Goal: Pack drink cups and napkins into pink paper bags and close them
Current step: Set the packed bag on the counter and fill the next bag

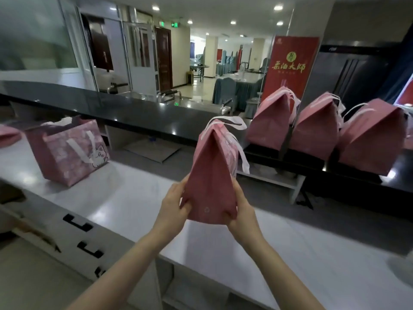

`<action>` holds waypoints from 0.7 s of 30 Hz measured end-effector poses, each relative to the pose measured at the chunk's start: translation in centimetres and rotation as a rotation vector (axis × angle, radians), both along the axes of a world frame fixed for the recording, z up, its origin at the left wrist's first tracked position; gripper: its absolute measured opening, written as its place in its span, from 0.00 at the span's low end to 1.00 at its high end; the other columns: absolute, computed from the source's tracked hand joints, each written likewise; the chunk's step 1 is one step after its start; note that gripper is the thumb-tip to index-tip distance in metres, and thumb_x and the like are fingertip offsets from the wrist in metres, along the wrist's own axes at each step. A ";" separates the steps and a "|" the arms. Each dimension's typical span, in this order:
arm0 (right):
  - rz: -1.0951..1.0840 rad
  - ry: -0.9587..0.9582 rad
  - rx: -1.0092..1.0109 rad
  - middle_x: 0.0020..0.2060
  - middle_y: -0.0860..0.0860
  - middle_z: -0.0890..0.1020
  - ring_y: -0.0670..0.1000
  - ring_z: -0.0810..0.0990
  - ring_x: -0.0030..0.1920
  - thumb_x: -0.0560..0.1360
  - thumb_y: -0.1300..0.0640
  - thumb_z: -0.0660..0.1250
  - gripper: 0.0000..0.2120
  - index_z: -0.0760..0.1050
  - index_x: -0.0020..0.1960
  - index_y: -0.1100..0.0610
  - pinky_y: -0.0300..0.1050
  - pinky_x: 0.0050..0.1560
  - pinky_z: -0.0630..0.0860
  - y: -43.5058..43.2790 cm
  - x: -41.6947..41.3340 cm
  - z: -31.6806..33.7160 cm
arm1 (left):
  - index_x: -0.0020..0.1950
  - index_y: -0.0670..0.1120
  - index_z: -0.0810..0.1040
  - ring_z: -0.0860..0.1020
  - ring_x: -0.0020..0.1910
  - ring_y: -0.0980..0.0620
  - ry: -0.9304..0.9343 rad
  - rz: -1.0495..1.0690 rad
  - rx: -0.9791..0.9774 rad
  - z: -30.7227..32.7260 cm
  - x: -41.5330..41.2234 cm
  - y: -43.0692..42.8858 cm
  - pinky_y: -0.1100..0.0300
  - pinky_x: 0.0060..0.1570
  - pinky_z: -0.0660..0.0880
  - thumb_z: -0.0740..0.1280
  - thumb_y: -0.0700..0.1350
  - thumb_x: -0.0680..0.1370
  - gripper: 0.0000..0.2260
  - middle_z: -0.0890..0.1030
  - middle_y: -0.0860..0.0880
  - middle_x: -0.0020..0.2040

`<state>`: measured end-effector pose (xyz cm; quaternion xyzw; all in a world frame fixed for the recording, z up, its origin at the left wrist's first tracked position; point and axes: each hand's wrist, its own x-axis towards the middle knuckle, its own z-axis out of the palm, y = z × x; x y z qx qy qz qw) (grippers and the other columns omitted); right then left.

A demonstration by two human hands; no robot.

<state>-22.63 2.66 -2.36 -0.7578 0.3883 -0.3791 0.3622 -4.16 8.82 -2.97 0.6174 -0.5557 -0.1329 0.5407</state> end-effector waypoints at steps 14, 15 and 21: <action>-0.218 -0.068 -0.150 0.65 0.47 0.75 0.49 0.75 0.62 0.66 0.72 0.61 0.51 0.49 0.72 0.27 0.46 0.58 0.76 -8.2 11.2 6.5 | 0.66 0.73 0.65 0.76 0.57 0.61 0.033 -0.187 -0.184 6.7 11.0 -12.1 0.72 0.54 0.71 0.61 0.29 0.75 0.38 0.75 0.53 0.58; -0.226 -0.065 -0.151 0.64 0.47 0.75 0.49 0.75 0.61 0.66 0.71 0.62 0.51 0.49 0.72 0.27 0.44 0.56 0.75 -9.0 11.4 6.7 | 0.66 0.72 0.66 0.76 0.56 0.61 0.045 -0.190 -0.190 6.7 11.1 -13.1 0.73 0.54 0.71 0.61 0.28 0.75 0.38 0.75 0.53 0.57; -0.228 -0.062 -0.191 0.64 0.48 0.75 0.48 0.75 0.62 0.69 0.68 0.66 0.48 0.49 0.74 0.30 0.44 0.59 0.73 -15.3 12.8 6.6 | 0.69 0.70 0.66 0.76 0.54 0.61 0.014 -0.168 -0.189 6.4 12.4 -19.1 0.72 0.54 0.71 0.62 0.30 0.75 0.36 0.75 0.55 0.54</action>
